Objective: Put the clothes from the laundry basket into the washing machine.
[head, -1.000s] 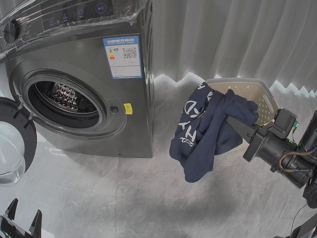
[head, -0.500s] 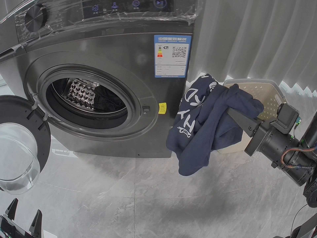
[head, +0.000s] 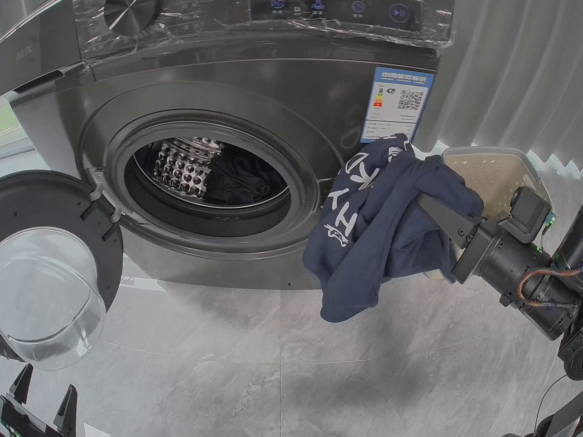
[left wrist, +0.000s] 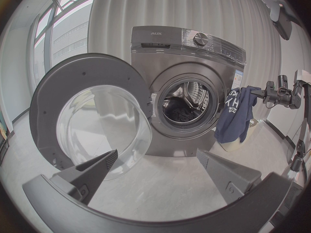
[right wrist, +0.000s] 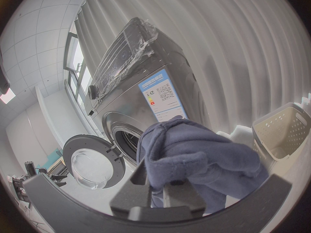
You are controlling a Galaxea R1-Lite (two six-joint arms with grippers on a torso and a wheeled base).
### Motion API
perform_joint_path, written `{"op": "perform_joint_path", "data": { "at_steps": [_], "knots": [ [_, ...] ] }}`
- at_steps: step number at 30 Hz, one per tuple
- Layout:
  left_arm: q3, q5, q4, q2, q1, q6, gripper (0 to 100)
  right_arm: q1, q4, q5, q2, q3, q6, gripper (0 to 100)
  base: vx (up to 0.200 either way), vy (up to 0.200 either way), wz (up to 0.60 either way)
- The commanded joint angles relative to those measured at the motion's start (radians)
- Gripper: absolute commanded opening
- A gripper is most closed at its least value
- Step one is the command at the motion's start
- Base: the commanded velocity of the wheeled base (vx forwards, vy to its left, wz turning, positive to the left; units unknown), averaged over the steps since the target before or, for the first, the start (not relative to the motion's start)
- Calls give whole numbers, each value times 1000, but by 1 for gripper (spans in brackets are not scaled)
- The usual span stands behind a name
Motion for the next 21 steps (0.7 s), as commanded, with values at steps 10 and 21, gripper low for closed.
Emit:
{"op": "perform_joint_path", "data": {
  "at_steps": [10, 21],
  "knots": [
    [16, 0, 1, -13, 0, 0, 100, -1, 0, -1, 3, 6, 0, 0, -200, 0, 0],
    [16, 0, 1, -13, 0, -2, 100, -10, 2, -1, 3, 9, 0, 0, 0, 109, 0]
  ]
}}
